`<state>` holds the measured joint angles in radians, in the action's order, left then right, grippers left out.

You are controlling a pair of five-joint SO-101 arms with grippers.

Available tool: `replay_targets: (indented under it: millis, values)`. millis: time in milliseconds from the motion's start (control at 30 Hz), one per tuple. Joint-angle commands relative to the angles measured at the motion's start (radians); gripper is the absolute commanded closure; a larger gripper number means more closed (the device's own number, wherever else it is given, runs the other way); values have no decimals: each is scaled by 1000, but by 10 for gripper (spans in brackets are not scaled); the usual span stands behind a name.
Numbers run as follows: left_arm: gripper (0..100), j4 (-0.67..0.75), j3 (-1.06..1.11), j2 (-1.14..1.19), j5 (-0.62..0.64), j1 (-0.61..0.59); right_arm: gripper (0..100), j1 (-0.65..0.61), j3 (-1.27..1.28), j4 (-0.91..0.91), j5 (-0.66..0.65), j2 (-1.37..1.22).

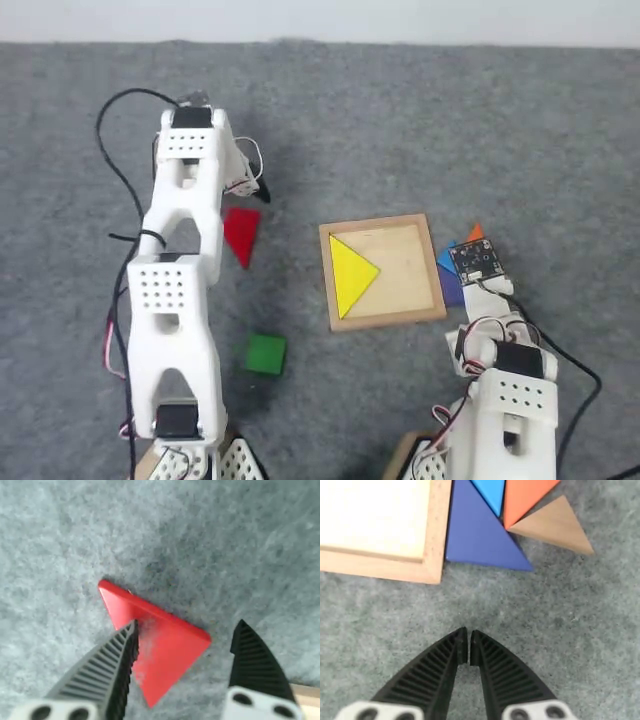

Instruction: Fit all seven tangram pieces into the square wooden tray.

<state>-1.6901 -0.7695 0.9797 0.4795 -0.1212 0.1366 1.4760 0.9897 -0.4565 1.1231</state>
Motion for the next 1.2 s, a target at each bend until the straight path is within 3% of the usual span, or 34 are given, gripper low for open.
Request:
replay_targets:
  millis: [0,400,567,800,967,1167]
  values:
    - [724,-68,1,55,-43,-52,968,-7,-21,-15,9,25]
    - [742,-34,136,-38,-80,-48,968,-7,-23,-16,9,25]
    - [776,-40,208,-51,-173,49,968,-8,-23,-16,9,25]
    - [814,-54,211,-95,-408,158,968,-4,-21,-15,9,25]
    - [816,-64,300,-282,-562,161,968,-5,-21,-16,9,25]
    - [811,0,653,-744,-707,199,968,-8,-21,-19,9,25]
